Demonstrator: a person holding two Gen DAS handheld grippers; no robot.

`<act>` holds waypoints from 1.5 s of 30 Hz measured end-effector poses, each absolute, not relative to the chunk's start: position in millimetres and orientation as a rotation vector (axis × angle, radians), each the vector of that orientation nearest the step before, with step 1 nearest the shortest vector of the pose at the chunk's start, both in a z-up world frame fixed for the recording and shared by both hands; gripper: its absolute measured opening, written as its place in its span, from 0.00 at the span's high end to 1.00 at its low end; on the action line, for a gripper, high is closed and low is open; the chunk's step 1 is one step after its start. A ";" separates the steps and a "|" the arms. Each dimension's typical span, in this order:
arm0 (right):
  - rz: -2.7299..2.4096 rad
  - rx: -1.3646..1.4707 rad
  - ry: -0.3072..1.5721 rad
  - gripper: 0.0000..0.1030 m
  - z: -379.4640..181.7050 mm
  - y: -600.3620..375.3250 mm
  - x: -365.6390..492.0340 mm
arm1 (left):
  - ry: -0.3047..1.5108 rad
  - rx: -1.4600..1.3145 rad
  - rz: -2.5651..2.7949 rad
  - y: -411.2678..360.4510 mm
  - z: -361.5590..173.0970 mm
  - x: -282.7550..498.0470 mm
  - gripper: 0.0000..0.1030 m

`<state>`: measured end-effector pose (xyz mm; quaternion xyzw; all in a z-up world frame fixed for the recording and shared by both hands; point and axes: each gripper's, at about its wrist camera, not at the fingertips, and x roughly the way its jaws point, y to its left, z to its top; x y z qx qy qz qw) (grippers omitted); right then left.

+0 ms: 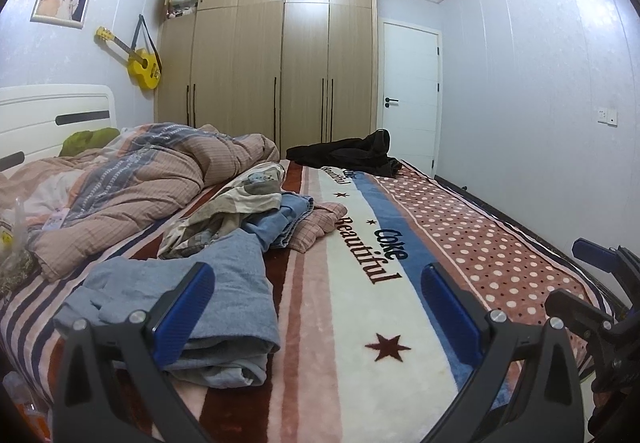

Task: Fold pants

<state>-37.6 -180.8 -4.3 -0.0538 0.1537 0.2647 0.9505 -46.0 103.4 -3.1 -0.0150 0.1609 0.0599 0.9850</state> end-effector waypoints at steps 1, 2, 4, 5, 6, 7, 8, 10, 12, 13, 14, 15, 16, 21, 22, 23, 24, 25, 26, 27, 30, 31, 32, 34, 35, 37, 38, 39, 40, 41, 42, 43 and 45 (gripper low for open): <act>0.538 -0.108 0.312 0.01 -4.4 -181.3 -37.8 | 0.325 -0.032 0.119 103.5 -3.5 -45.9 0.01; 0.537 -0.106 0.313 0.01 -4.4 -180.7 -37.8 | 0.326 -0.034 0.119 103.7 -4.1 -45.5 0.01; 0.534 -0.103 0.316 0.01 -4.7 -180.7 -37.1 | 0.326 -0.037 0.120 104.2 -4.8 -45.2 0.01; 0.533 -0.102 0.316 0.01 -4.6 -180.7 -36.9 | 0.326 -0.039 0.119 104.5 -5.2 -44.9 0.01; 0.532 -0.101 0.315 0.01 -4.6 -180.9 -37.0 | 0.327 -0.039 0.118 104.6 -5.2 -44.8 0.01; 0.534 -0.102 0.315 0.01 -4.7 -181.2 -36.5 | 0.329 -0.041 0.117 105.1 -5.6 -44.8 0.01; 0.535 -0.099 0.317 0.01 -4.9 -181.5 -36.2 | 0.332 -0.043 0.117 105.3 -6.2 -44.5 0.01; 0.536 -0.095 0.319 0.01 -5.3 -182.1 -36.3 | 0.335 -0.044 0.120 106.0 -6.2 -43.2 0.01; 0.532 -0.091 0.322 0.01 -5.3 -180.8 -37.5 | 0.334 -0.044 0.119 106.1 -6.0 -43.1 0.01; 0.534 -0.090 0.326 0.01 -5.7 -180.7 -37.7 | 0.335 -0.044 0.119 106.1 -6.0 -43.1 0.01; 0.533 -0.090 0.328 0.01 -5.0 -179.5 -35.8 | 0.335 -0.044 0.119 106.0 -6.0 -43.1 0.01; 0.533 -0.091 0.329 0.01 -5.1 -179.2 -35.9 | 0.335 -0.043 0.118 106.0 -5.9 -43.1 0.01; 0.532 -0.090 0.330 0.01 -5.2 -178.3 -35.6 | 0.335 -0.042 0.118 106.2 -5.9 -43.0 0.01; 0.532 -0.091 0.330 0.01 -5.4 -179.0 -35.2 | 0.334 -0.042 0.116 106.0 -6.2 -42.9 0.01; 0.532 -0.091 0.330 0.01 -5.5 -179.1 -35.1 | 0.335 -0.042 0.114 106.0 -6.2 -42.8 0.01; 0.531 -0.089 0.330 0.01 -5.5 -179.4 -35.1 | 0.336 -0.043 0.113 106.0 -6.3 -42.7 0.01; 0.528 -0.086 0.331 0.01 -5.6 -179.3 -34.8 | 0.336 -0.044 0.112 105.9 -6.2 -42.9 0.01; 0.525 -0.083 0.333 0.01 -5.8 -178.7 -34.3 | 0.336 -0.048 0.109 106.4 -6.5 -42.8 0.01; 0.520 -0.081 0.333 0.01 -5.9 -178.0 -34.3 | 0.336 -0.050 0.106 106.2 -6.2 -43.1 0.01; 0.517 -0.080 0.332 0.01 -6.1 -177.4 -34.2 | 0.337 -0.052 0.105 106.4 -6.1 -43.0 0.01; 0.515 -0.077 0.328 0.01 -5.5 -177.2 -34.5 | 0.337 -0.054 0.106 106.7 -5.9 -42.8 0.01; 0.513 -0.075 0.327 0.01 -5.3 -177.1 -34.8 | 0.336 -0.054 0.104 106.7 -5.9 -42.8 0.01; 0.511 -0.072 0.326 0.01 -5.1 -177.1 -34.9 | 0.336 -0.054 0.104 106.7 -5.9 -42.7 0.01; 0.508 -0.070 0.325 0.01 -4.9 -177.1 -34.9 | 0.336 -0.053 0.103 106.5 -6.0 -42.9 0.01; 0.508 -0.068 0.326 0.01 -4.9 -177.0 -34.5 | 0.334 -0.051 0.103 106.3 -6.0 -42.8 0.01; 0.507 -0.065 0.327 0.01 -4.9 -177.0 -34.5 | 0.334 -0.049 0.102 105.7 -5.9 -42.4 0.01; 0.508 -0.067 0.326 0.01 -4.8 -177.4 -34.5 | 0.333 -0.048 0.102 105.3 -5.9 -42.3 0.01; 0.508 -0.067 0.326 0.01 -4.7 -177.5 -34.4 | 0.333 -0.048 0.101 105.1 -5.9 -42.4 0.01; 0.508 -0.069 0.325 0.01 -4.8 -177.8 -34.4 | 0.333 -0.048 0.101 105.0 -6.0 -42.3 0.01; 0.508 -0.068 0.325 0.01 -4.8 -177.8 -34.3 | 0.333 -0.048 0.101 104.7 -6.0 -42.2 0.01; 0.507 -0.068 0.325 0.01 -4.9 -177.8 -34.3 | 0.334 -0.049 0.101 105.0 -6.0 -42.3 0.01; 0.507 -0.067 0.325 0.01 -5.0 -177.9 -34.2 | 0.334 -0.048 0.101 104.6 -6.0 -42.1 0.01; 0.509 -0.065 0.327 0.01 -5.1 -178.2 -33.8 | 0.333 -0.047 0.102 104.9 -5.9 -42.4 0.01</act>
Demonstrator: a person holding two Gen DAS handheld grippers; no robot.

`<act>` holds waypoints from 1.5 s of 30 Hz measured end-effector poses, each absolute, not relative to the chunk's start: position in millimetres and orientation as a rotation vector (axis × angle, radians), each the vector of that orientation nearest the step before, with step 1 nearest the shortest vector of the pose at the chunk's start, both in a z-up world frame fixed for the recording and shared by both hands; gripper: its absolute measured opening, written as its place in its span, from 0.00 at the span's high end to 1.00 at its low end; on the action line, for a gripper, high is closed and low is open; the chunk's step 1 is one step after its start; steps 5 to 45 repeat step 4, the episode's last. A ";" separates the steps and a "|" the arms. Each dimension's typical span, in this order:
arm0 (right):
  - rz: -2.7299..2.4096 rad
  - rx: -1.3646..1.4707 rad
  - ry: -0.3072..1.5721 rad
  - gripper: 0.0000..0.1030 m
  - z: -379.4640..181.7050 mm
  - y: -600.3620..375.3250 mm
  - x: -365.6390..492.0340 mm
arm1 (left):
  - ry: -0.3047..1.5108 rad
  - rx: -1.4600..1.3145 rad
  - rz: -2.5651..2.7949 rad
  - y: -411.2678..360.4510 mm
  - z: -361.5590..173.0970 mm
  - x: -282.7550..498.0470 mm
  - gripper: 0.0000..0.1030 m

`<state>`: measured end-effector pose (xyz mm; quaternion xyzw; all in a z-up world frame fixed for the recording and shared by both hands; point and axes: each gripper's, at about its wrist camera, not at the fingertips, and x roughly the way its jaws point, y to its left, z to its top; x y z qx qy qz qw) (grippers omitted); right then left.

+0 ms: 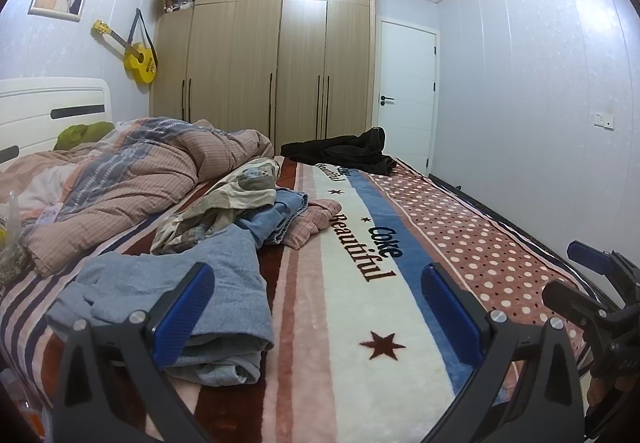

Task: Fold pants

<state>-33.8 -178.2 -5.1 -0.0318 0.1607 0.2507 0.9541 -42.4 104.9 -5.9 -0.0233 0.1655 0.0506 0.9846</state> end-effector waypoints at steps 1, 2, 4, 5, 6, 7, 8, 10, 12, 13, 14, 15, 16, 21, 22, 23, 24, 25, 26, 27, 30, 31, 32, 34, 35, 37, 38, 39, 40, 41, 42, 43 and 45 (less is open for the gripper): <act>0.509 -0.066 0.327 0.01 -5.1 -178.5 -34.0 | 0.331 -0.044 0.101 104.5 -5.8 -42.6 0.01; 0.509 -0.066 0.327 0.01 -5.2 -178.5 -33.9 | 0.329 -0.042 0.098 104.1 -5.7 -42.8 0.01; 0.510 -0.066 0.327 0.01 -5.1 -178.7 -33.8 | 0.327 -0.043 0.099 103.9 -4.9 -43.0 0.01; 0.510 -0.066 0.327 0.01 -5.1 -178.7 -33.8 | 0.327 -0.043 0.099 103.9 -4.9 -43.0 0.01; 0.510 -0.066 0.327 0.01 -5.1 -178.7 -33.8 | 0.327 -0.043 0.099 103.9 -4.9 -43.0 0.01; 0.510 -0.066 0.327 0.01 -5.1 -178.7 -33.8 | 0.327 -0.043 0.099 103.9 -4.9 -43.0 0.01; 0.510 -0.066 0.327 0.01 -5.1 -178.7 -33.8 | 0.327 -0.043 0.099 103.9 -4.9 -43.0 0.01; 0.510 -0.066 0.327 0.01 -5.1 -178.7 -33.8 | 0.327 -0.043 0.099 103.9 -4.9 -43.0 0.01; 0.510 -0.066 0.327 0.01 -5.1 -178.7 -33.8 | 0.327 -0.043 0.099 103.9 -4.9 -43.0 0.01; 0.510 -0.066 0.327 0.01 -5.1 -178.7 -33.8 | 0.327 -0.043 0.099 103.9 -4.9 -43.0 0.01; 0.510 -0.066 0.327 0.01 -5.1 -178.7 -33.8 | 0.327 -0.043 0.099 103.9 -4.9 -43.0 0.01; 0.510 -0.066 0.327 0.01 -5.1 -178.7 -33.8 | 0.327 -0.043 0.099 103.9 -4.9 -43.0 0.01; 0.510 -0.066 0.327 0.01 -5.1 -178.7 -33.8 | 0.327 -0.043 0.099 103.9 -4.9 -43.0 0.01; 0.510 -0.066 0.327 0.01 -5.1 -178.7 -33.8 | 0.327 -0.043 0.099 103.9 -4.9 -43.0 0.01; 0.510 -0.066 0.327 0.01 -5.1 -178.7 -33.8 | 0.327 -0.043 0.099 103.9 -4.9 -43.0 0.01; 0.510 -0.066 0.327 0.01 -5.1 -178.7 -33.8 | 0.327 -0.043 0.099 103.9 -4.9 -43.0 0.01; 0.510 -0.066 0.327 0.01 -5.1 -178.7 -33.8 | 0.327 -0.043 0.099 103.9 -4.9 -43.0 0.01; 0.510 -0.066 0.327 0.01 -5.1 -178.7 -33.8 | 0.327 -0.043 0.099 103.9 -4.9 -43.0 0.01; 0.510 -0.066 0.327 0.01 -5.1 -178.7 -33.8 | 0.327 -0.043 0.099 103.9 -4.9 -43.0 0.01; 0.510 -0.066 0.327 0.01 -5.1 -178.7 -33.8 | 0.327 -0.043 0.099 103.9 -4.9 -43.0 0.01; 0.510 -0.066 0.327 0.01 -5.1 -178.7 -33.8 | 0.327 -0.043 0.099 103.9 -4.9 -43.0 0.01; 0.510 -0.066 0.327 0.01 -5.1 -178.7 -33.8 | 0.327 -0.043 0.099 103.9 -4.9 -43.0 0.01; 0.510 -0.066 0.327 0.01 -5.1 -178.7 -33.8 | 0.327 -0.043 0.099 103.9 -4.9 -43.0 0.01; 0.510 -0.066 0.327 0.01 -5.1 -178.7 -33.8 | 0.327 -0.043 0.099 103.9 -4.9 -43.0 0.01; 0.510 -0.066 0.327 0.01 -5.1 -178.7 -33.8 | 0.327 -0.043 0.099 103.9 -4.9 -43.0 0.01; 0.510 -0.066 0.327 0.01 -5.1 -178.7 -33.8 | 0.327 -0.043 0.099 103.9 -4.9 -43.0 0.01; 0.510 -0.066 0.327 0.01 -5.1 -178.7 -33.8 | 0.327 -0.043 0.099 103.9 -4.9 -43.0 0.01; 0.510 -0.066 0.327 0.01 -5.1 -178.7 -33.8 | 0.327 -0.043 0.099 103.9 -4.9 -43.0 0.01; 0.510 -0.066 0.327 0.01 -5.1 -178.7 -33.8 | 0.327 -0.043 0.099 103.9 -4.9 -43.0 0.01; 0.510 -0.066 0.327 0.01 -5.1 -178.7 -33.8 | 0.327 -0.043 0.099 103.9 -4.9 -43.0 0.01; 0.510 -0.066 0.327 0.01 -5.1 -178.7 -33.8 | 0.327 -0.043 0.099 103.9 -4.9 -43.0 0.01; 0.510 -0.066 0.327 0.01 -5.1 -178.7 -33.8 | 0.327 -0.043 0.099 103.9 -4.9 -43.0 0.01; 0.510 -0.066 0.327 0.01 -5.1 -178.7 -33.8 | 0.327 -0.043 0.099 103.9 -4.9 -43.0 0.01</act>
